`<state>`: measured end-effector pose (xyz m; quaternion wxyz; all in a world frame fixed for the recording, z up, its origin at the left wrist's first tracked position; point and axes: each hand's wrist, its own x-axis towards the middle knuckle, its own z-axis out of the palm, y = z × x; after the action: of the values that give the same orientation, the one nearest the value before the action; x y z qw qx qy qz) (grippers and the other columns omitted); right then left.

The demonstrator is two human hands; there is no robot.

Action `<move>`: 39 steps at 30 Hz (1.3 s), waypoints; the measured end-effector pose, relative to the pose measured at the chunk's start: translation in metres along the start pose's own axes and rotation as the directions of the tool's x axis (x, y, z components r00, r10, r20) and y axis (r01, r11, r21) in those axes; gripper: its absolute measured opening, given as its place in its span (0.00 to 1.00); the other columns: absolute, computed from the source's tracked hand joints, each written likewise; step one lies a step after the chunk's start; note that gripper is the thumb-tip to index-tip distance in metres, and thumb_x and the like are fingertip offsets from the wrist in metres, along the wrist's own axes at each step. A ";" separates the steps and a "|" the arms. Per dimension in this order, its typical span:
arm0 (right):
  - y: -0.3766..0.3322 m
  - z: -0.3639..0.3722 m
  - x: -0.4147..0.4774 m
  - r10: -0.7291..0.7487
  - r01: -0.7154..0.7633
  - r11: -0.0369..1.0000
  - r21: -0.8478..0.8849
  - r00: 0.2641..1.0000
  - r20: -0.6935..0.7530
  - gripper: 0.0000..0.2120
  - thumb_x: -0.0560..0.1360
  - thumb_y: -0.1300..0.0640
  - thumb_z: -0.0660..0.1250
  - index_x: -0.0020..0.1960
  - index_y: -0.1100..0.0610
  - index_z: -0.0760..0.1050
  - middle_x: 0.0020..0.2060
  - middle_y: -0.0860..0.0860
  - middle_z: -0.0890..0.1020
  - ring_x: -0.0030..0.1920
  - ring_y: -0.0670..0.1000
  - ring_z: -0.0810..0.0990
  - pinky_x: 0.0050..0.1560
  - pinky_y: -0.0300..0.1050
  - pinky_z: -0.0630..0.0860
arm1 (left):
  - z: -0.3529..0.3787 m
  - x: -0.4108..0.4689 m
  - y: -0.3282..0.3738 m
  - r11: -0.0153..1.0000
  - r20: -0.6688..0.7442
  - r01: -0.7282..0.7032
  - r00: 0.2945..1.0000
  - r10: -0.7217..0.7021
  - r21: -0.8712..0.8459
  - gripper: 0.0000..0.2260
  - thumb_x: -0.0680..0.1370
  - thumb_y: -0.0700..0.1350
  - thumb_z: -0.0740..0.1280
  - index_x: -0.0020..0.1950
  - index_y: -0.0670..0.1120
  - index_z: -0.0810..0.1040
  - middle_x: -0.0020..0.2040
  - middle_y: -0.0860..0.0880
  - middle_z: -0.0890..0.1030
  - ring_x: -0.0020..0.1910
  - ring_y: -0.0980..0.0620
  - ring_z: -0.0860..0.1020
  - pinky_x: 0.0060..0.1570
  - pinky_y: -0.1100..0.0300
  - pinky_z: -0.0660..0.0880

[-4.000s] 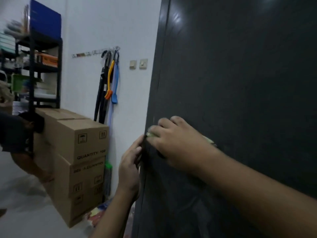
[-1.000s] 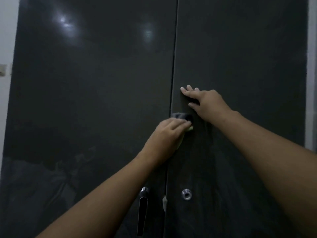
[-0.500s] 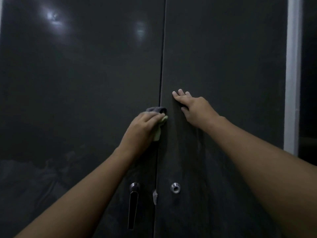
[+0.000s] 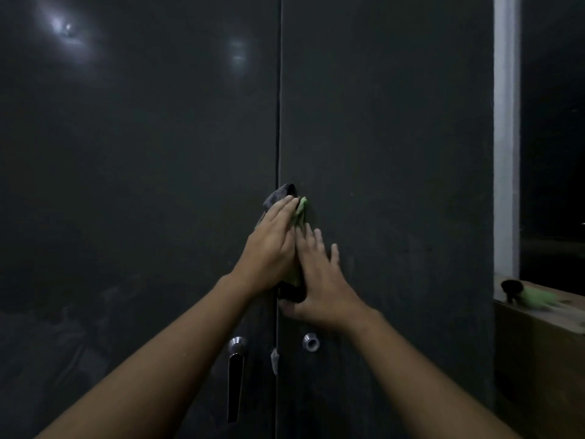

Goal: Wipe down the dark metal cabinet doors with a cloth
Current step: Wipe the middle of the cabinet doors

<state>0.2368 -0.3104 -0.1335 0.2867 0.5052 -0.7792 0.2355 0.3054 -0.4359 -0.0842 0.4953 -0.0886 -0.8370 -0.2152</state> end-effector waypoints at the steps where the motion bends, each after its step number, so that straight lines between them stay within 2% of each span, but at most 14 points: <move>1: -0.004 0.008 0.005 0.024 -0.024 1.000 0.000 0.998 -0.064 0.60 0.70 0.42 0.72 0.79 0.53 0.29 0.78 0.51 0.31 0.76 0.50 0.26 0.76 0.55 0.29 | -0.002 0.000 0.003 1.000 0.045 -0.002 0.999 0.003 -0.027 0.22 0.84 0.40 0.56 0.78 0.47 0.62 0.78 0.51 0.63 0.76 0.59 0.59 0.76 0.59 0.56; 4: -0.015 0.012 0.023 0.131 -0.127 0.991 0.031 0.956 -0.261 0.54 0.74 0.45 0.69 0.78 0.60 0.30 0.77 0.55 0.29 0.76 0.53 0.26 0.76 0.54 0.29 | -0.001 -0.004 0.013 0.990 0.209 0.041 0.978 -0.012 -0.133 0.23 0.85 0.44 0.55 0.80 0.48 0.57 0.79 0.50 0.61 0.75 0.60 0.59 0.74 0.63 0.57; 7: -0.004 0.011 0.028 0.113 -0.107 0.994 0.035 0.928 -0.355 0.45 0.75 0.54 0.66 0.80 0.56 0.38 0.80 0.54 0.41 0.80 0.54 0.38 0.78 0.61 0.40 | -0.003 -0.002 0.017 0.990 0.282 0.064 0.959 -0.026 -0.124 0.27 0.84 0.42 0.59 0.81 0.50 0.54 0.78 0.49 0.63 0.75 0.54 0.64 0.74 0.56 0.64; 10: 0.021 0.007 0.021 -0.021 -0.019 0.996 -0.083 0.890 -0.455 0.39 0.74 0.56 0.68 0.79 0.51 0.50 0.78 0.51 0.59 0.75 0.53 0.62 0.73 0.59 0.63 | -0.013 0.009 0.015 0.999 0.310 -0.037 0.950 0.026 0.030 0.33 0.79 0.36 0.64 0.80 0.55 0.55 0.69 0.50 0.74 0.63 0.55 0.75 0.66 0.59 0.71; 12: 0.038 -0.002 0.017 -0.113 0.033 0.985 -0.167 0.862 -0.494 0.32 0.75 0.57 0.67 0.77 0.50 0.62 0.75 0.48 0.67 0.69 0.51 0.69 0.65 0.53 0.70 | -0.015 0.012 0.009 0.948 0.301 -0.190 0.947 0.109 0.255 0.34 0.79 0.38 0.64 0.80 0.56 0.52 0.69 0.53 0.76 0.65 0.57 0.74 0.76 0.56 0.58; 14: 0.060 -0.015 0.015 -0.178 0.076 0.974 -0.215 0.842 -0.508 0.27 0.74 0.60 0.65 0.73 0.50 0.71 0.72 0.47 0.72 0.65 0.52 0.73 0.62 0.52 0.73 | -0.008 0.014 0.001 0.846 0.300 -0.308 0.936 0.186 0.435 0.34 0.80 0.41 0.62 0.80 0.56 0.48 0.78 0.50 0.64 0.75 0.58 0.63 0.78 0.51 0.45; 17: 0.107 -0.044 0.025 -0.145 0.021 0.974 -0.227 0.824 -0.547 0.27 0.71 0.61 0.60 0.69 0.51 0.75 0.70 0.48 0.75 0.65 0.55 0.76 0.65 0.53 0.72 | 0.006 0.016 -0.002 0.795 0.254 -0.228 0.962 0.097 0.562 0.32 0.83 0.46 0.57 0.81 0.56 0.40 0.80 0.44 0.36 0.79 0.47 0.37 0.76 0.43 0.38; 21: 0.147 -0.095 0.051 0.178 -0.253 0.967 0.012 0.646 -0.743 0.25 0.72 0.68 0.63 0.68 0.58 0.75 0.68 0.53 0.76 0.66 0.59 0.75 0.64 0.35 0.61 | 0.022 0.025 -0.003 0.696 0.296 -0.230 0.955 0.026 0.680 0.29 0.85 0.53 0.49 0.78 0.55 0.32 0.75 0.39 0.25 0.73 0.37 0.26 0.72 0.36 0.32; 24: 0.141 -0.107 0.066 0.322 -0.348 0.927 0.140 0.546 -0.773 0.23 0.73 0.69 0.63 0.68 0.62 0.75 0.69 0.56 0.75 0.67 0.59 0.73 0.67 0.41 0.62 | 0.030 0.025 -0.006 0.675 0.282 -0.225 0.959 0.025 0.703 0.31 0.84 0.53 0.49 0.77 0.54 0.29 0.73 0.38 0.23 0.71 0.36 0.24 0.70 0.35 0.29; 27: 0.119 -0.082 0.066 0.059 -0.177 0.981 -0.076 0.654 -0.754 0.25 0.67 0.67 0.63 0.64 0.63 0.77 0.65 0.59 0.78 0.65 0.58 0.76 0.66 0.44 0.64 | 0.034 0.023 -0.004 0.680 0.234 -0.204 0.971 0.049 0.704 0.36 0.82 0.52 0.54 0.77 0.50 0.28 0.75 0.38 0.25 0.73 0.36 0.25 0.71 0.35 0.30; 30: 0.099 -0.052 0.047 -0.183 0.057 0.967 -0.249 0.834 -0.521 0.27 0.70 0.64 0.61 0.69 0.58 0.74 0.70 0.54 0.75 0.69 0.54 0.73 0.73 0.43 0.62 | 0.034 0.022 -0.001 0.750 0.204 -0.184 0.977 0.067 0.635 0.41 0.79 0.49 0.59 0.78 0.47 0.29 0.77 0.41 0.28 0.75 0.39 0.27 0.73 0.40 0.30; 34: 0.102 -0.063 0.037 -0.453 0.354 0.871 -0.340 0.847 -0.279 0.23 0.73 0.63 0.62 0.68 0.57 0.77 0.69 0.52 0.75 0.65 0.55 0.76 0.68 0.49 0.70 | 0.010 0.023 -0.005 0.815 0.198 -0.209 0.973 0.118 0.540 0.41 0.76 0.47 0.64 0.81 0.49 0.42 0.81 0.47 0.40 0.79 0.49 0.38 0.75 0.53 0.36; 36: 0.109 -0.081 0.051 -0.453 0.342 0.868 -0.360 0.842 -0.292 0.22 0.74 0.64 0.61 0.66 0.56 0.78 0.68 0.52 0.77 0.64 0.55 0.77 0.68 0.47 0.70 | -0.008 0.026 -0.007 0.808 0.189 -0.211 0.974 0.125 0.551 0.38 0.75 0.48 0.66 0.81 0.49 0.50 0.81 0.48 0.46 0.80 0.50 0.44 0.74 0.55 0.39; 39: 0.097 -0.101 0.094 -0.176 0.085 0.977 -0.194 0.833 -0.525 0.27 0.68 0.69 0.62 0.66 0.57 0.78 0.67 0.54 0.78 0.67 0.56 0.76 0.69 0.40 0.64 | -0.024 0.027 -0.007 0.842 0.104 -0.127 0.991 0.084 0.524 0.35 0.76 0.46 0.66 0.81 0.47 0.55 0.81 0.44 0.50 0.80 0.44 0.46 0.75 0.54 0.42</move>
<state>0.1378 -0.2692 -0.0036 0.5496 0.4456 -0.6472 0.2837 0.3085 -0.4547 -0.0531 0.4789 -0.0027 -0.8761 0.0551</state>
